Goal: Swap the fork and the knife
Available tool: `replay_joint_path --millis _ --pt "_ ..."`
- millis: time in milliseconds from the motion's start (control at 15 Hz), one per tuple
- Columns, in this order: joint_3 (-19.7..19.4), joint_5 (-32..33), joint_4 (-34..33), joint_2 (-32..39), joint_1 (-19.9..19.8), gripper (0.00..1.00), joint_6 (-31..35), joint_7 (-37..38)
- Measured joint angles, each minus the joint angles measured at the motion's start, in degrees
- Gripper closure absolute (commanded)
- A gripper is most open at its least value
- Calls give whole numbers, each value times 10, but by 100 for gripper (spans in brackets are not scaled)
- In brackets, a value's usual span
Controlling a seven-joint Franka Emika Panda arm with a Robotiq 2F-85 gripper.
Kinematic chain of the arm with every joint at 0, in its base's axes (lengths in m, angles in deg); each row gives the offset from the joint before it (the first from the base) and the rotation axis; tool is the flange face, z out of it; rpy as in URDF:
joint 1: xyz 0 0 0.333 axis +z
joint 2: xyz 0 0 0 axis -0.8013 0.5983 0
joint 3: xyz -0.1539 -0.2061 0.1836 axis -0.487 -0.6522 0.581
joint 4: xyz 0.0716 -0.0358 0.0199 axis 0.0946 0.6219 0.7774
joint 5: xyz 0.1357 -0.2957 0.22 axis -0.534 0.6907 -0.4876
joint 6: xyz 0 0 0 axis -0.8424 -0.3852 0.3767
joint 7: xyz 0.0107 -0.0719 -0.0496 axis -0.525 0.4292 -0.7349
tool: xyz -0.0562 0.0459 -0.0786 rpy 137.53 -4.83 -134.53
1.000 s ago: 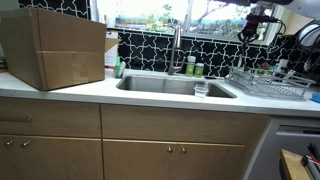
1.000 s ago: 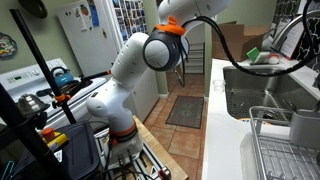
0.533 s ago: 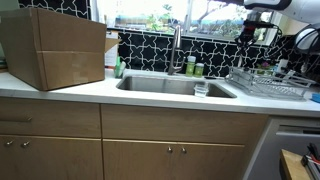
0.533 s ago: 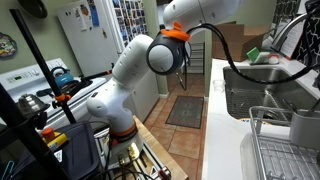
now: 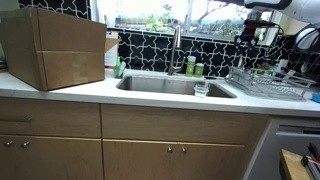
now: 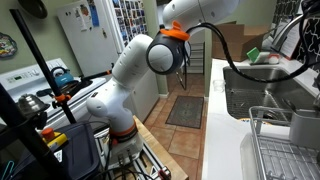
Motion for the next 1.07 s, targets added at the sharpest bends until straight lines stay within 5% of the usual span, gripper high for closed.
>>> replay_joint_path --millis 333,867,1067 --pt "0 0 0 -20 -2 0 -25 -13" --pt "-8 64 -1 -55 -1 0 -75 -193" --pt "-9 66 -1 -56 0 0 -74 -198"
